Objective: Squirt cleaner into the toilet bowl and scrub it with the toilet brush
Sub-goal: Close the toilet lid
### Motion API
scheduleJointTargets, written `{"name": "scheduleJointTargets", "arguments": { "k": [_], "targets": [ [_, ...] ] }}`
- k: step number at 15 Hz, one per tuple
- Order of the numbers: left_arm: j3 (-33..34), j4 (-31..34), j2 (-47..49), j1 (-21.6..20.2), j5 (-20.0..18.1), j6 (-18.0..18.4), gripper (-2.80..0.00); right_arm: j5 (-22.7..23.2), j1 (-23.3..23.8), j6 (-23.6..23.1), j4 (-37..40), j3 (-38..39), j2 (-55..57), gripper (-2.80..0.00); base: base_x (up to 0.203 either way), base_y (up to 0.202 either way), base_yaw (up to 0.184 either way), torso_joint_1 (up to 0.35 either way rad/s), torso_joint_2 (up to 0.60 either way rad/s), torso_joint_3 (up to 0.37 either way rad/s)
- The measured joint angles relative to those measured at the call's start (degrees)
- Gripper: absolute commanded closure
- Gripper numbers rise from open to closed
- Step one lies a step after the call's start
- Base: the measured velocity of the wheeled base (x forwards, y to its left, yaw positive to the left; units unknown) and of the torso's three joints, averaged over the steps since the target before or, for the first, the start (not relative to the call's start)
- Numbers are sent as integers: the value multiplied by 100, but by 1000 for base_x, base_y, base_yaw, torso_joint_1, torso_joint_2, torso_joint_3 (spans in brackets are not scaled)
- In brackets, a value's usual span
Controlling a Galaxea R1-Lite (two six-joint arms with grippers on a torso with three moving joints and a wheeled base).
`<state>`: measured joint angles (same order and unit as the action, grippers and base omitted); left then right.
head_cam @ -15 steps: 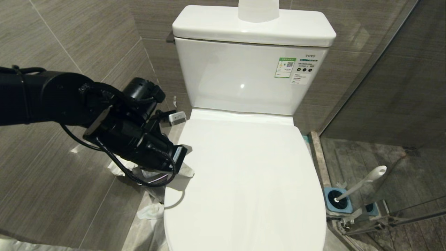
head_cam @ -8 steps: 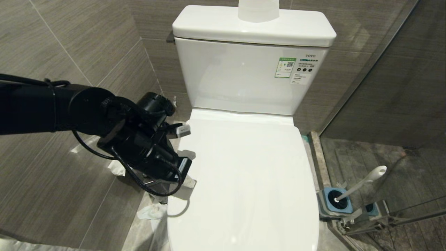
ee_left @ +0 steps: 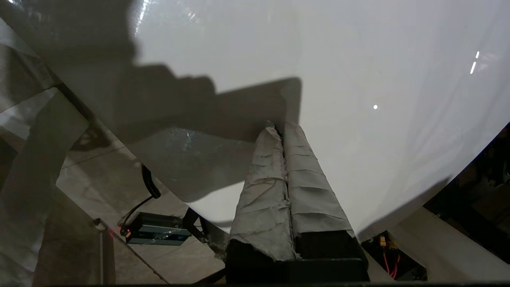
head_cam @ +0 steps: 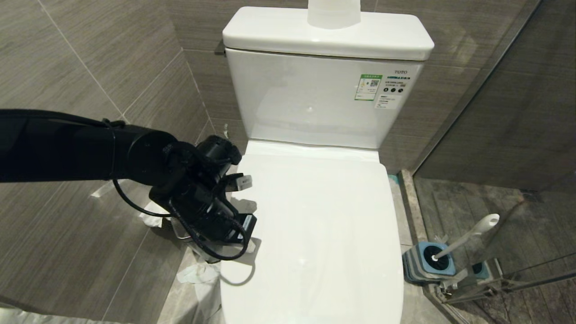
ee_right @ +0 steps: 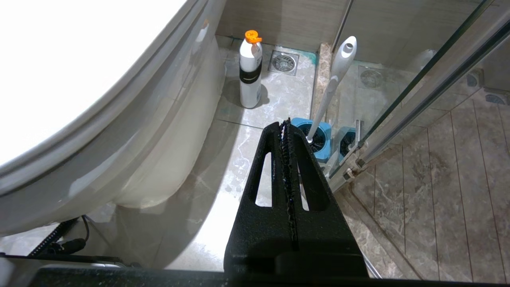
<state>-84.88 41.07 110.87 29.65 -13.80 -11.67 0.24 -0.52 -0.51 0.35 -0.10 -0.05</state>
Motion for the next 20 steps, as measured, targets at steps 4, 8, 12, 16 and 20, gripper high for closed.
{"name": "scheduleJointTargets", "arguments": {
  "k": [4,8,12,16,20],
  "targets": [
    [262,-108,105,6,167,-18,0,0,0,0,0,0,0,0,0,0,0,0,0,0],
    [384,-143,185,-2,177,-193,0,-2,-2,1,-2,0,0,0,0,0,0,0,0,0],
    [509,-160,205,-7,247,-206,0,2,0,0,0,0,0,0,0,0,0,0,0,0],
    [660,-254,213,-13,330,-230,0,0,-2,2,0,0,0,0,0,0,0,0,0,0],
    [669,-607,224,-30,627,-202,0,-1,0,0,0,0,0,0,0,0,0,0,0,0]
  ]
}}
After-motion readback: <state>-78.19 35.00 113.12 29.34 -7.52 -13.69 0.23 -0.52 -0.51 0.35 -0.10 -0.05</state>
